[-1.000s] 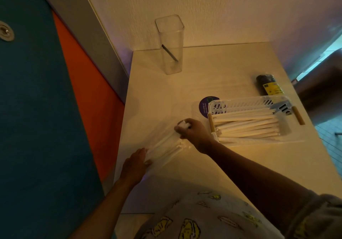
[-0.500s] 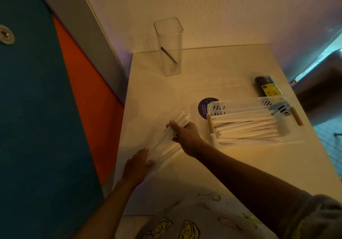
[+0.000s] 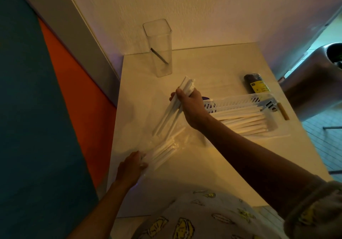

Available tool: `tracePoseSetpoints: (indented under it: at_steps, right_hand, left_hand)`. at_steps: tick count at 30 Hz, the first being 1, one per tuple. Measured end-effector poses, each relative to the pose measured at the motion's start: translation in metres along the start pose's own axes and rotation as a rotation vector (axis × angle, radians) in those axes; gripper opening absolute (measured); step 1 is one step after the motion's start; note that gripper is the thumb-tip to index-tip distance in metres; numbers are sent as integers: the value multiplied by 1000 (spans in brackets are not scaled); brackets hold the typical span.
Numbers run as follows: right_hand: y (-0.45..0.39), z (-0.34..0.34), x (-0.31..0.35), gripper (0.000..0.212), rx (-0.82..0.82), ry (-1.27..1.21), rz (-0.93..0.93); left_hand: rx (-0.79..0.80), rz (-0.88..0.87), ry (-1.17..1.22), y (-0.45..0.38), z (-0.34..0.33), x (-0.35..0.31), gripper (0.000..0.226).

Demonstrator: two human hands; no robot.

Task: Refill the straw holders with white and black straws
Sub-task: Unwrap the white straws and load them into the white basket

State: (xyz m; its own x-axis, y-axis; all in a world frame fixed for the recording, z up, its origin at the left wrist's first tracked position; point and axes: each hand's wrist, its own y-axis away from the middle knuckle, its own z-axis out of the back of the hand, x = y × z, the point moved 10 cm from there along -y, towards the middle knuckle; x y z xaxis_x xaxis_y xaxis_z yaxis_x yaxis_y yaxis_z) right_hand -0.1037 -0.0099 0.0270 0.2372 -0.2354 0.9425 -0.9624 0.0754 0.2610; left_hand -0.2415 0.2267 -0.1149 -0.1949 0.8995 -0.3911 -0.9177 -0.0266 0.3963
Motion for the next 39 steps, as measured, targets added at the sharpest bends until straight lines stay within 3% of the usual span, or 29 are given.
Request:
tracePoseSetpoints:
  at_steps: [6,10,20,24,29,39]
  right_hand:
    - [-4,-2,60,10,17,82,147]
    - [-3,1,104,21,24,232,286]
    - [4,7,169,21,128,527,458]
    - [-1,12,153,23,242,875,450]
    - [-12,50,96,29,349,1200,298]
    - [-28,115,-7,32,472,1565,101]
  left_hand:
    - [-19,7,-3,-1,-3,0,36]
    - [-26,15,-11,0,-4,0,33]
    - [-52,7,4,1,-5,-8,33]
    - [-48,38,-11,0,-7,-5,33]
    - [-36,38,-3,-2,-10,-3,29]
    - [-47,33,0,-1,-11,-2,27]
